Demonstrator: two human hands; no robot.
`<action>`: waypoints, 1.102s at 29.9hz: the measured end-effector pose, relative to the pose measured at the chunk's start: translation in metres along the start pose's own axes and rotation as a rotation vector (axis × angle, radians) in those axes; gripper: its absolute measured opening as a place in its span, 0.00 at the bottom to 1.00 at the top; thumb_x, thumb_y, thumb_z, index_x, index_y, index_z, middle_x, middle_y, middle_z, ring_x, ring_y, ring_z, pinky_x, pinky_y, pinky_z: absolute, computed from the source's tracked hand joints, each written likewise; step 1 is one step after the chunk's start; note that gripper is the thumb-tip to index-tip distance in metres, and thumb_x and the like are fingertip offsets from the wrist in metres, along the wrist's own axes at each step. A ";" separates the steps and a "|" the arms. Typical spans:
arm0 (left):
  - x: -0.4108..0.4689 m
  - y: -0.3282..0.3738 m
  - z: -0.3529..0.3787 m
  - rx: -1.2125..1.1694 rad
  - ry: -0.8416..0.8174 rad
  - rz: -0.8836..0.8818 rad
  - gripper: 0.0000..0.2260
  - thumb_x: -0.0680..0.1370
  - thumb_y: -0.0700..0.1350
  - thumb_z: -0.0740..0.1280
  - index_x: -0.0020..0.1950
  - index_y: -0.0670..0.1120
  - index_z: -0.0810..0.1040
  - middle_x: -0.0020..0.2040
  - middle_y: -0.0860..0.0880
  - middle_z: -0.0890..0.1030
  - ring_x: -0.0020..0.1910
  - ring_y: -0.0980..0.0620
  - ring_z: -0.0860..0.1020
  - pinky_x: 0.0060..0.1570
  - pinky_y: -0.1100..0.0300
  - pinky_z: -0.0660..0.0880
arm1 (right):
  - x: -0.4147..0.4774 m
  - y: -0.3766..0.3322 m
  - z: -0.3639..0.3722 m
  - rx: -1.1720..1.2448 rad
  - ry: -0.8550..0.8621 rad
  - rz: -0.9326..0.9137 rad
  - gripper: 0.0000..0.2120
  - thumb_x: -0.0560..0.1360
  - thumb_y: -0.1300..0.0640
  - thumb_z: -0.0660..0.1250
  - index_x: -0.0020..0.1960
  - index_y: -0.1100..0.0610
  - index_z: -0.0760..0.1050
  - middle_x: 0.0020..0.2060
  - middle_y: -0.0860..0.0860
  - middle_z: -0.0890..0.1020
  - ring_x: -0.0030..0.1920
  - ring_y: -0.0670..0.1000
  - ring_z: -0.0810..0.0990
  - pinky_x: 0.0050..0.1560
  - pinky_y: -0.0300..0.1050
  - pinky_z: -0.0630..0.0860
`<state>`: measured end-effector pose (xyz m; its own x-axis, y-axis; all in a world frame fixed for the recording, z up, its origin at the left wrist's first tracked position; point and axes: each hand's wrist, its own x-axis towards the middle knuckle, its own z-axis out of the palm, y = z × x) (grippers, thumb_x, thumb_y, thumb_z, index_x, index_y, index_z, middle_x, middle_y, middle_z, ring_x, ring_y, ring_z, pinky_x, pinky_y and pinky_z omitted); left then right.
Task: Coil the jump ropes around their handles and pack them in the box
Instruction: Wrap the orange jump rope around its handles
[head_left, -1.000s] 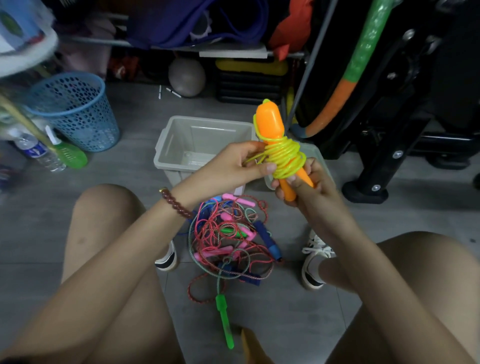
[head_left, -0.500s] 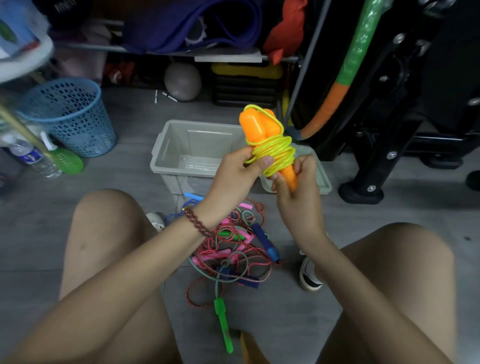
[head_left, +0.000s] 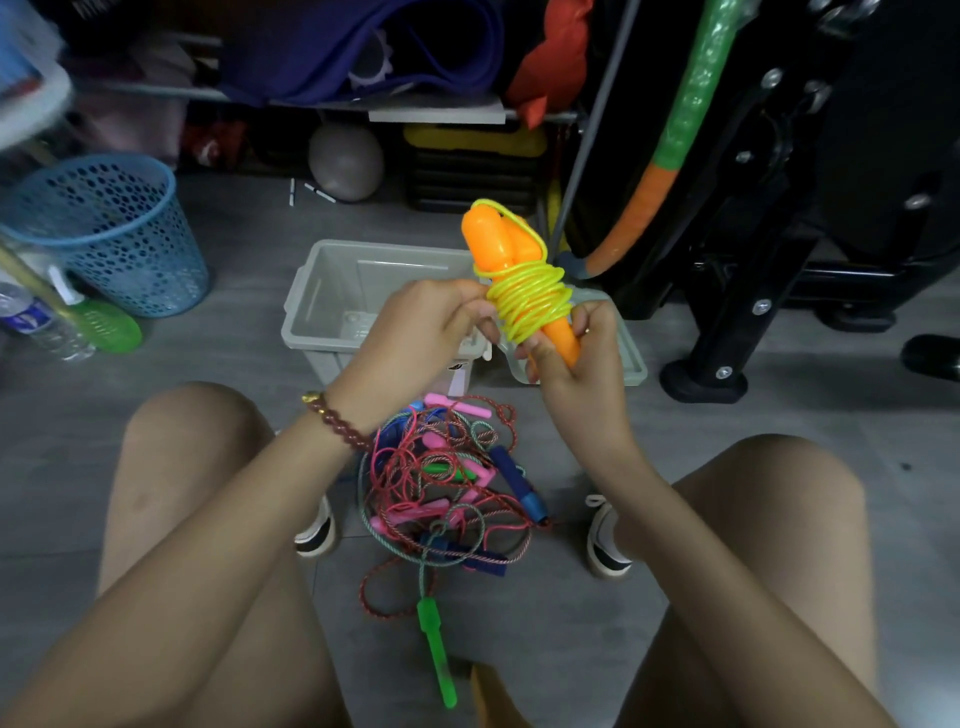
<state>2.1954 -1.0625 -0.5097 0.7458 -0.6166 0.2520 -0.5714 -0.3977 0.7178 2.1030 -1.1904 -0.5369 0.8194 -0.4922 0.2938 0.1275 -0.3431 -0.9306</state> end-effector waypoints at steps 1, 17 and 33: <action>-0.002 -0.001 -0.001 0.126 0.005 -0.004 0.15 0.78 0.51 0.59 0.39 0.46 0.79 0.31 0.54 0.78 0.36 0.51 0.76 0.42 0.54 0.73 | 0.001 0.001 0.000 0.023 -0.021 0.017 0.14 0.72 0.62 0.61 0.42 0.50 0.56 0.34 0.48 0.71 0.32 0.52 0.73 0.30 0.51 0.69; -0.016 -0.002 0.019 0.555 0.227 0.206 0.15 0.75 0.50 0.58 0.30 0.46 0.71 0.24 0.48 0.70 0.26 0.46 0.73 0.26 0.66 0.48 | 0.017 0.011 -0.008 0.144 -0.244 0.303 0.11 0.78 0.69 0.58 0.49 0.57 0.57 0.33 0.56 0.76 0.24 0.41 0.74 0.25 0.32 0.68; -0.009 -0.006 0.026 0.578 0.279 0.334 0.14 0.78 0.55 0.58 0.49 0.44 0.66 0.53 0.44 0.68 0.51 0.47 0.67 0.34 0.62 0.64 | 0.012 0.004 -0.005 0.383 -0.324 0.345 0.27 0.71 0.59 0.58 0.69 0.63 0.61 0.32 0.55 0.78 0.30 0.53 0.77 0.24 0.40 0.66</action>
<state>2.1827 -1.0722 -0.5335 0.5151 -0.6022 0.6100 -0.8163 -0.5618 0.1347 2.1101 -1.2015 -0.5356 0.9701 -0.2341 -0.0638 -0.0327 0.1344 -0.9904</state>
